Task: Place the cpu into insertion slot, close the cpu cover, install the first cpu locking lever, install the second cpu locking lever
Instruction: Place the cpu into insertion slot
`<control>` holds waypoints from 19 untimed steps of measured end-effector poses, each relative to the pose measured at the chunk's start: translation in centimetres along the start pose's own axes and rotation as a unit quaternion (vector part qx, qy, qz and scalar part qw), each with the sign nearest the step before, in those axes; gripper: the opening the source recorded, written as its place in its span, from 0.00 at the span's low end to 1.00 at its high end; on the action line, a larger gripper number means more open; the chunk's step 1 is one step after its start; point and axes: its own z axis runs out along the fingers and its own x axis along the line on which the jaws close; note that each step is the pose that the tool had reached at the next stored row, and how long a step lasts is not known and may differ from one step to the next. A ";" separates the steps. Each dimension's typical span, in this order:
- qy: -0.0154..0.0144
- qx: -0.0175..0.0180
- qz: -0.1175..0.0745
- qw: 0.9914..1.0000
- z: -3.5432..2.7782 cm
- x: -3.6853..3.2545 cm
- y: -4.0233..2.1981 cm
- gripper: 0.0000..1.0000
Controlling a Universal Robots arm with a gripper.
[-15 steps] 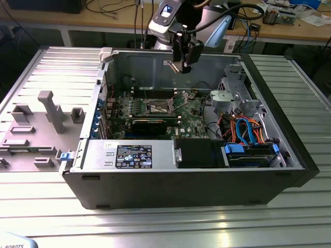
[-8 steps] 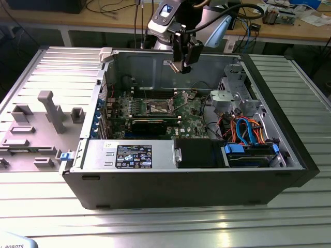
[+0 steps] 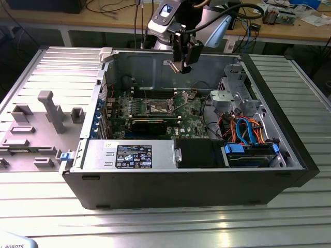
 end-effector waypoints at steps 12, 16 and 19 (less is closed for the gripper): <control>-0.004 -0.001 0.051 0.999 0.01 0.00 0.00 0.54; -0.006 -0.001 0.066 0.998 0.02 0.00 0.00 0.54; -0.007 -0.001 0.078 0.997 0.04 0.00 0.00 0.54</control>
